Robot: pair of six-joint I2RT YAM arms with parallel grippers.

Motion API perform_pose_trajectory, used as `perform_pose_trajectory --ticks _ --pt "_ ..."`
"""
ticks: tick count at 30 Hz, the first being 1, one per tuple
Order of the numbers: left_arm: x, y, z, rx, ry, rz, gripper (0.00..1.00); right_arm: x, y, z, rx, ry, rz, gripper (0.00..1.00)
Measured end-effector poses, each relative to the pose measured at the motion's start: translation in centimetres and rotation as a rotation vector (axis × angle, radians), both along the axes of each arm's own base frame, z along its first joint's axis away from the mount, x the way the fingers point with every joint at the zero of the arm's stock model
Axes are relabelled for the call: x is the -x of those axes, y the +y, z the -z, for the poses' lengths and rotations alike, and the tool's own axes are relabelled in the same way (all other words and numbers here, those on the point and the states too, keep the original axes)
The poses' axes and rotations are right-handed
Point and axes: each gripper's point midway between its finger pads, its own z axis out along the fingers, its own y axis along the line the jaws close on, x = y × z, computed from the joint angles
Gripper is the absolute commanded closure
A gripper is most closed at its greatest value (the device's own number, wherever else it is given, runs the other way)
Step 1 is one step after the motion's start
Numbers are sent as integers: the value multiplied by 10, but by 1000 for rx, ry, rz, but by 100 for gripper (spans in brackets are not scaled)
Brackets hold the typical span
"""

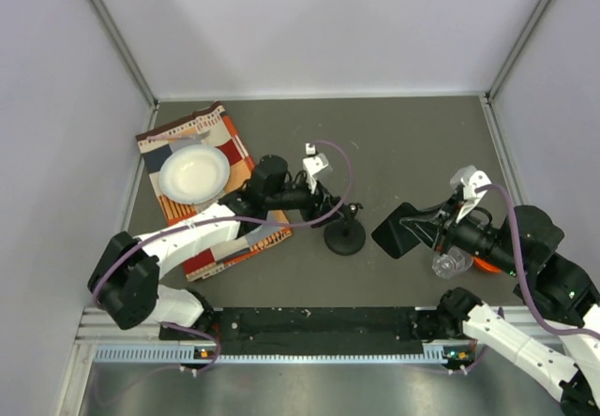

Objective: Place the phone on the phone stand

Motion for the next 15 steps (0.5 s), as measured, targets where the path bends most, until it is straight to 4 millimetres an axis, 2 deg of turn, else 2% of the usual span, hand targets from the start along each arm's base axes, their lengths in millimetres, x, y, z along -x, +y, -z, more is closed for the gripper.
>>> perform_pose_trajectory --ticks 7,11,15 --pt "37 -37 -4 53 130 7 36 -2 8 5 9 17 -27 100" --pt "37 -30 -3 47 148 -56 36 -2 21 12 39 46 -95 100" --pt "39 -18 -20 54 112 -80 37 -3 29 24 100 74 -145 100"
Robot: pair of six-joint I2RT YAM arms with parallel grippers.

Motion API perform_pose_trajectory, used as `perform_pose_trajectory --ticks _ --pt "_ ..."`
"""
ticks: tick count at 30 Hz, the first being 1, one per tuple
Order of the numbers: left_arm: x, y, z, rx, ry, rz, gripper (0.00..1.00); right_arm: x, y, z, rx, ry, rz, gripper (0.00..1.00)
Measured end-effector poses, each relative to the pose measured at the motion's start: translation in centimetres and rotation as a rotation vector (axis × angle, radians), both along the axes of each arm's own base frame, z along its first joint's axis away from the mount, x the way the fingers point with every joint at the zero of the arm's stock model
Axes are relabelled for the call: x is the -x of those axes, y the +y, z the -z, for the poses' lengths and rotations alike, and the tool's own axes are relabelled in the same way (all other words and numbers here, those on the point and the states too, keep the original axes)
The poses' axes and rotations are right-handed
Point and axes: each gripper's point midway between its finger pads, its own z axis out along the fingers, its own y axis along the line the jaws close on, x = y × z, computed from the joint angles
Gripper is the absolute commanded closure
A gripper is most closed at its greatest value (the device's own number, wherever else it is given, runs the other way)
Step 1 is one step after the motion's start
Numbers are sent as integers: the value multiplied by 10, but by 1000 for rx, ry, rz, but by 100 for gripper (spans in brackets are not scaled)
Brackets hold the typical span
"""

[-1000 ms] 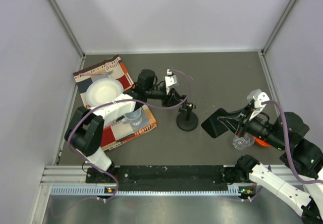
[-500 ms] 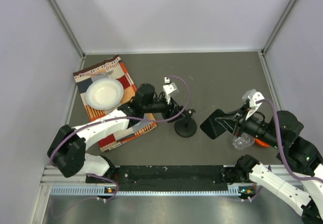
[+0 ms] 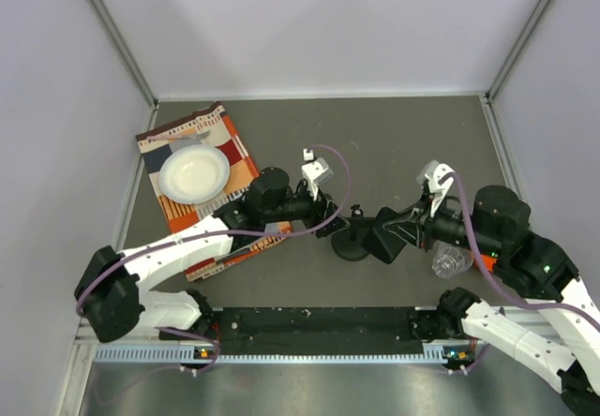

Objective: Place the phone on the phone stand

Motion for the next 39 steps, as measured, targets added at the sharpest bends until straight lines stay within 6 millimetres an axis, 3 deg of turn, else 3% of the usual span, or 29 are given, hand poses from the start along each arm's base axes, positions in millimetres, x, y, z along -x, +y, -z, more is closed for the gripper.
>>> perform_pose_trajectory --ticks 6,9,10,17,23,31,34,35,37,39 --pt "14 18 -19 10 -42 7 43 -2 -3 -1 71 -34 -23 100" --pt "18 23 -20 1 -44 -8 58 -5 -7 -8 88 -56 -8 100" --pt "17 23 -19 -4 -44 -29 59 -6 -9 -8 91 -60 4 100" --pt "25 4 9 -81 10 -142 53 -8 -27 -11 94 -93 93 100" --pt "23 -3 24 -132 0 -238 57 0 -39 -22 50 -139 122 100" --pt "6 -7 25 -161 -29 -327 62 -1 -34 -4 70 -89 108 100" --pt "3 -6 25 -170 -47 -341 73 2 -31 -1 69 -78 87 100" --pt "1 -5 24 -178 -63 -345 85 3 -29 0 68 -74 78 100" --pt "-1 -3 24 -186 -79 -348 97 5 -24 2 68 -62 46 100" --pt "-3 -1 24 -206 -104 -343 100 8 -16 3 64 -49 -4 100"
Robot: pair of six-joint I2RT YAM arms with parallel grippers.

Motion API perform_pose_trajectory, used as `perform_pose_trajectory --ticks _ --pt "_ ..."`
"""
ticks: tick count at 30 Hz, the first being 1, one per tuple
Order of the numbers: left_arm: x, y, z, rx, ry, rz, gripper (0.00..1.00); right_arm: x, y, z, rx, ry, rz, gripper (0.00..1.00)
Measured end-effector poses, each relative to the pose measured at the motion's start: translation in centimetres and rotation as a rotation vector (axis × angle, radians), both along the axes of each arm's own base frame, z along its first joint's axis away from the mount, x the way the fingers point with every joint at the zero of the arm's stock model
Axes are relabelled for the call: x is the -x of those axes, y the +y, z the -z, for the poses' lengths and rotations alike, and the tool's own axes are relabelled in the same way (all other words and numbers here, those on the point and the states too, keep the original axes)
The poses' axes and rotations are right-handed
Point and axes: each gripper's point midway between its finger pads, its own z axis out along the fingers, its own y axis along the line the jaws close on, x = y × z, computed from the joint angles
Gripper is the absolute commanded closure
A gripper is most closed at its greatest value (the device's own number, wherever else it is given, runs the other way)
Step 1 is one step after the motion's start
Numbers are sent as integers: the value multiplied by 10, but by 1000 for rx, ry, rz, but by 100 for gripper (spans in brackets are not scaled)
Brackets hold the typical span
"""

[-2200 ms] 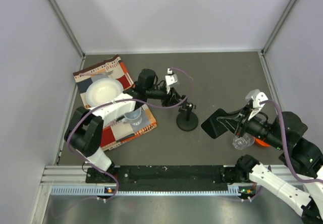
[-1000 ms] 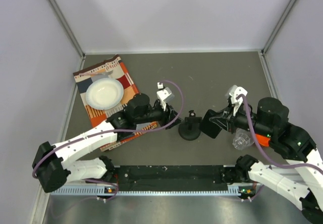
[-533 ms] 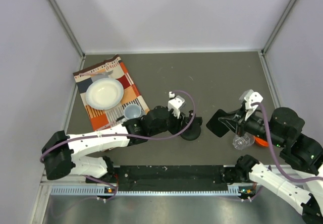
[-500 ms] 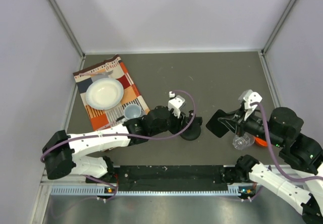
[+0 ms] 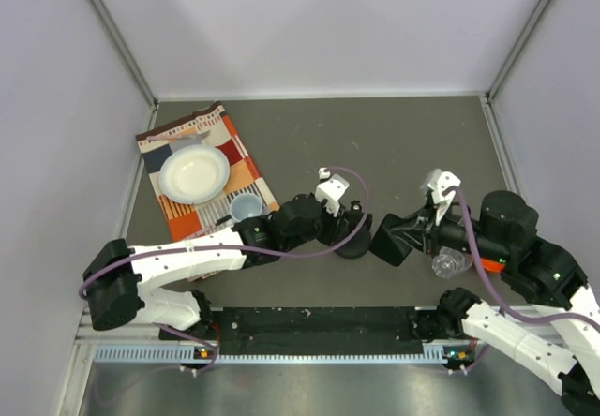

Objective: Place the phone on the phone stand

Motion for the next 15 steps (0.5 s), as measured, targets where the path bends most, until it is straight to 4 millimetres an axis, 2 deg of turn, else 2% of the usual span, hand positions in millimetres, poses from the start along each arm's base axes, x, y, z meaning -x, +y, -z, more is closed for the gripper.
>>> perform_pose_trajectory --ticks 3,8,12,13,15 --pt "-1 2 0 -38 -35 25 100 1 17 4 -5 14 -88 100" --pt "-5 13 2 -109 -90 119 100 -2 51 27 -19 39 -245 100" --pt "-16 35 2 -138 -114 178 99 -6 68 41 -37 43 -312 100" --pt "-18 41 1 -140 -121 184 97 -7 69 39 -44 36 -318 100" --pt "-23 49 -1 -141 -136 188 81 -8 71 32 -63 10 -322 100"
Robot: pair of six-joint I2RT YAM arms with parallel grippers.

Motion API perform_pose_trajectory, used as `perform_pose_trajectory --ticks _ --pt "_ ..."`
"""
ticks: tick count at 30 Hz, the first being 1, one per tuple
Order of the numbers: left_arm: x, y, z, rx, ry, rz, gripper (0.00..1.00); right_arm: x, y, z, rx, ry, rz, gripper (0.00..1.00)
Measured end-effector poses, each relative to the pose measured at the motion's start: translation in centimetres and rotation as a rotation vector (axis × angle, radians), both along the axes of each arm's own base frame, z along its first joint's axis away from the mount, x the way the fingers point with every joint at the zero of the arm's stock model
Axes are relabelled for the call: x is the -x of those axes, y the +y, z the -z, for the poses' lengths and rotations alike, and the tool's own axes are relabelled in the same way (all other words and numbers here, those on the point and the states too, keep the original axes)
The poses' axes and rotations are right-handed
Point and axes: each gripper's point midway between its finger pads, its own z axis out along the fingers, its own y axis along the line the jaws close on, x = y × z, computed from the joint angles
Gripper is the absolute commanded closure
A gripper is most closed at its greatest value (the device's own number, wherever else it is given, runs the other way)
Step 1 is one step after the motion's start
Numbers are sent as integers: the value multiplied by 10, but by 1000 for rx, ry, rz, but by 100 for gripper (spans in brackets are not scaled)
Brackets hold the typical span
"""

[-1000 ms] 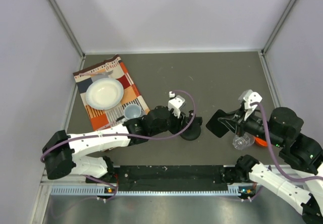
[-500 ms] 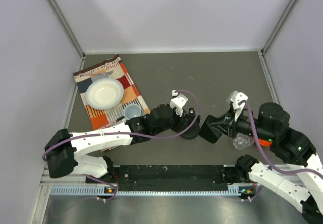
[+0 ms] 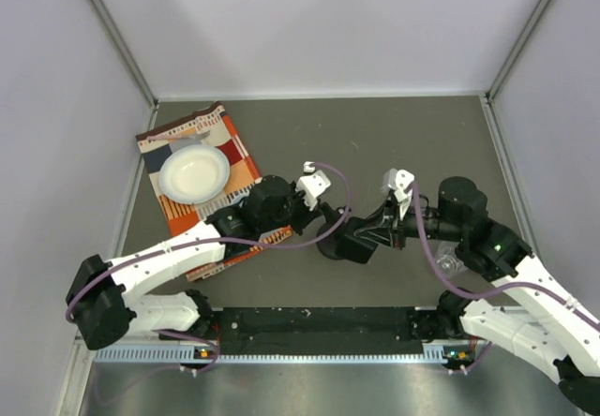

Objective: Place the phone on the phone stand

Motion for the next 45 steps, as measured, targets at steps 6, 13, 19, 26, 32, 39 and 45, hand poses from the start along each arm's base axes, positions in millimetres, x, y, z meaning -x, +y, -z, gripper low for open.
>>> perform_pose_trajectory --ticks 6,13,19,26,32,39,45 --pt "6 1 -3 2 -16 53 54 2 0 -24 -79 -54 8 100" --pt "16 1 -18 59 2 70 67 6 -3 -23 -92 -37 11 100" --pt "17 1 -33 119 -10 59 72 9 -4 -23 -96 -35 14 100" --pt "21 1 -28 134 36 42 61 10 -5 -25 -102 -38 14 100" --pt "22 6 -12 122 77 -13 73 6 -2 -18 -83 -16 12 100" --pt "18 4 -16 150 72 -54 73 5 0 -15 -78 2 12 100" --pt "15 2 -14 147 66 -71 81 3 5 -13 -80 37 9 100"
